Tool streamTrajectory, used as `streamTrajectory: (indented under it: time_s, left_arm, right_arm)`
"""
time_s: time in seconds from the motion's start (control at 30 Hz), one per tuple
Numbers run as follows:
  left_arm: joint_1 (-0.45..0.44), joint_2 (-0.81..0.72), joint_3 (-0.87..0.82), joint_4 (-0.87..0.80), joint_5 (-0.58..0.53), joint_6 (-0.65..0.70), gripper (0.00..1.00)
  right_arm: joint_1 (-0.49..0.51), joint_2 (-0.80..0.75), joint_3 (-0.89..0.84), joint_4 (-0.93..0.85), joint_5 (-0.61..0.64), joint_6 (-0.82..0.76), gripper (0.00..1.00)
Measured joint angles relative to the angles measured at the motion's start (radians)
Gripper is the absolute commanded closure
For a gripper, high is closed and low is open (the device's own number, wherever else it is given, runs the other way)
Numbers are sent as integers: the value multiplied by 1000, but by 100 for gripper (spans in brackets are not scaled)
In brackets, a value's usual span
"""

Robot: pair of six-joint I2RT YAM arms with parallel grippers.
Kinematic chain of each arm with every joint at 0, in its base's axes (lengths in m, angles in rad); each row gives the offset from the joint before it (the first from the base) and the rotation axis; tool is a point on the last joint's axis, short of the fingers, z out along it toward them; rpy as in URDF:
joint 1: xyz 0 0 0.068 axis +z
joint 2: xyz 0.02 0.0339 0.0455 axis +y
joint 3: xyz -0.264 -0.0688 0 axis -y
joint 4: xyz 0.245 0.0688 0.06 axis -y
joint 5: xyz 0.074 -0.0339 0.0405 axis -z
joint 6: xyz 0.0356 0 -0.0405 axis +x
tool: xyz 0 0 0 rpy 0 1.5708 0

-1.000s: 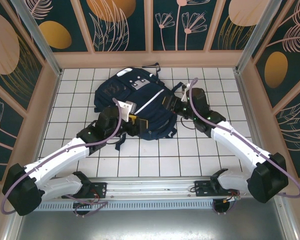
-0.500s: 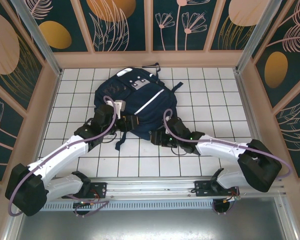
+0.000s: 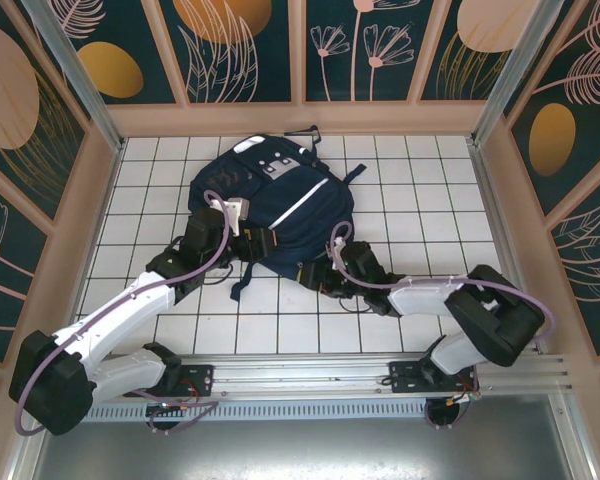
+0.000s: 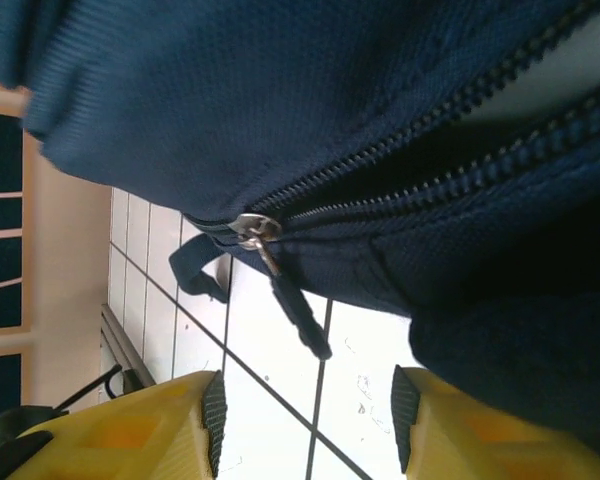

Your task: Pack the student bag

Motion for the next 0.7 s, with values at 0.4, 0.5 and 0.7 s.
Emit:
streamTrajectory:
  time_s: [0.4,0.5,0.7]
  left_arm:
    - [3,-10,-9,0,0,0,37]
    - [7,-10,-10,0,1,0,38]
    - [7,-10,-17,8,1,0,38]
  right_arm:
    - [0,92,0,141,-42,33,58]
    - [0,111,1,166,-44,44,62]
    - [0,132,2,210,-43,61,75]
